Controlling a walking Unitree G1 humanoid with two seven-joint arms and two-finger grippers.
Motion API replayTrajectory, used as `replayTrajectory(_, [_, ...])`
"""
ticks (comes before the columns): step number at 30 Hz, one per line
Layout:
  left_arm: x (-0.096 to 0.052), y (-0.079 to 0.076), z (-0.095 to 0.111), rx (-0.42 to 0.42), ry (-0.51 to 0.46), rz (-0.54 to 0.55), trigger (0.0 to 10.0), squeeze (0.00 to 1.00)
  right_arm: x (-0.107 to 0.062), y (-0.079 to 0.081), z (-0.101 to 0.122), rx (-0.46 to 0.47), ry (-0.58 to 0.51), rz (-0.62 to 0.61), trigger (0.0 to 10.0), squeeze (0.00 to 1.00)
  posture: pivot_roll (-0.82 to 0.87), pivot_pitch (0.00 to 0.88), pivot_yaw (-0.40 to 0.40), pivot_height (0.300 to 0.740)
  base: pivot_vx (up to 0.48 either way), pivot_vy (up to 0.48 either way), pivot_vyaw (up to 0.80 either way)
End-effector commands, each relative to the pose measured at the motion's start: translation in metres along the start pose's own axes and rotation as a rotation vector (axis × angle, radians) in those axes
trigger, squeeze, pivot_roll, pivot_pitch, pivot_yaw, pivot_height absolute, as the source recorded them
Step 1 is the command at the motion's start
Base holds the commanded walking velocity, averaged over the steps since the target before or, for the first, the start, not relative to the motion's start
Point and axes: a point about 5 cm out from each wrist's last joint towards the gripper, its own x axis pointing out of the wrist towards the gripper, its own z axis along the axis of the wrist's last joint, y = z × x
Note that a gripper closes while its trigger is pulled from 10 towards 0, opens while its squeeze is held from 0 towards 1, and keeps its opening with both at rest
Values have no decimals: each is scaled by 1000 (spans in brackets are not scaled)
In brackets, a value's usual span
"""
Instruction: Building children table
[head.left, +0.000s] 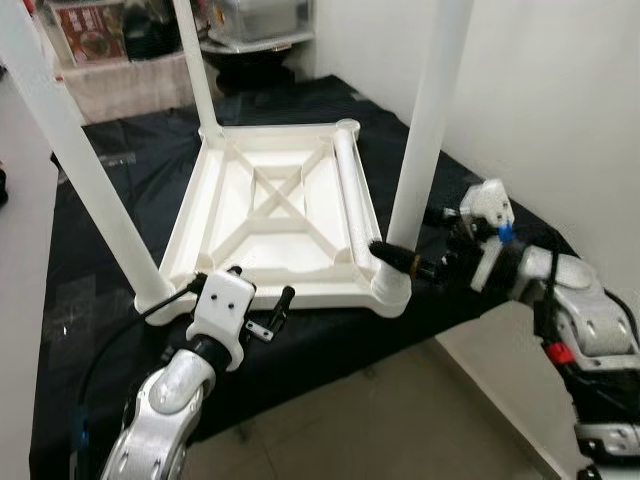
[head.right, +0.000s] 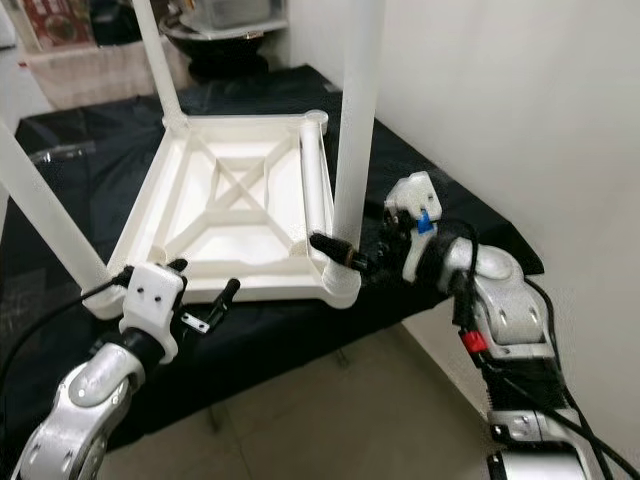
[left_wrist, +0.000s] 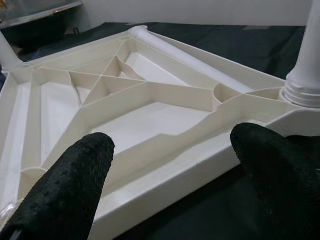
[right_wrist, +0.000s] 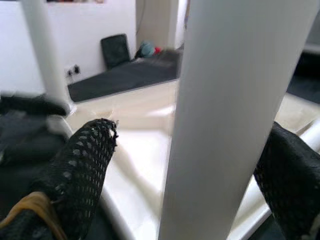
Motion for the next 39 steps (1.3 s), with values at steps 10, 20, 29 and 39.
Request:
replayTrajectory(10, [-5,-2,0,1,14,-11,10000,0,3,-16,11,-21,1,61,0,0,-43,59,-42,740,0,0,0])
replayTrajectory(20, [-5,-3,1,-8,14,-16,10000,0,-8,-7,5,15,68,165,0,0,-56,69,-49,740,0,0,0])
replayTrajectory(29, [-4,1,-2,-11,19,5,10000,0,27,10,-50,179,226,-958,0,0,-33,44,-86,740,0,0,0])
replayTrajectory(39, [7,5,-6,-4,12,14,10000,0,93,41,-28,323,124,-695,0,0,-60,0,-79,740,0,0,0])
